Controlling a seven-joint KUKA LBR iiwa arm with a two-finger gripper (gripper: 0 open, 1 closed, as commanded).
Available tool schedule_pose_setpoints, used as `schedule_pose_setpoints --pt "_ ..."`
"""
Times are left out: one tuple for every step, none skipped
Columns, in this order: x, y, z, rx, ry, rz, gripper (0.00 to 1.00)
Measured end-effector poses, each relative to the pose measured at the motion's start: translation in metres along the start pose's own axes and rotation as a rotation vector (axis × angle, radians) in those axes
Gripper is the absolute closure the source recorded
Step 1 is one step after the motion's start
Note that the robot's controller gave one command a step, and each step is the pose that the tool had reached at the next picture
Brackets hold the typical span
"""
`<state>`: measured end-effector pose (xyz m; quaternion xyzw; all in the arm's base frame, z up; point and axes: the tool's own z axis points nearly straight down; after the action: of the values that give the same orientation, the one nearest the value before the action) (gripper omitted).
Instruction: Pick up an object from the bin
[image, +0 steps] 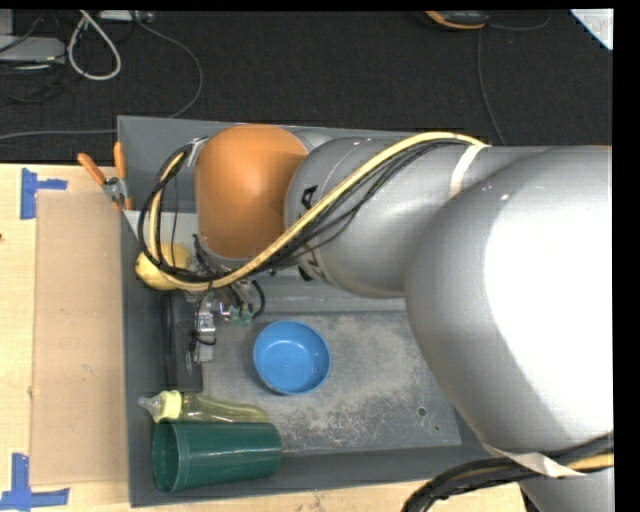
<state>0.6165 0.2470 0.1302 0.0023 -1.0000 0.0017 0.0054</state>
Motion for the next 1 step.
schedule_pose_setpoints --pt "-0.0022 -0.0012 -0.0049 -0.002 -0.007 0.007 0.00"
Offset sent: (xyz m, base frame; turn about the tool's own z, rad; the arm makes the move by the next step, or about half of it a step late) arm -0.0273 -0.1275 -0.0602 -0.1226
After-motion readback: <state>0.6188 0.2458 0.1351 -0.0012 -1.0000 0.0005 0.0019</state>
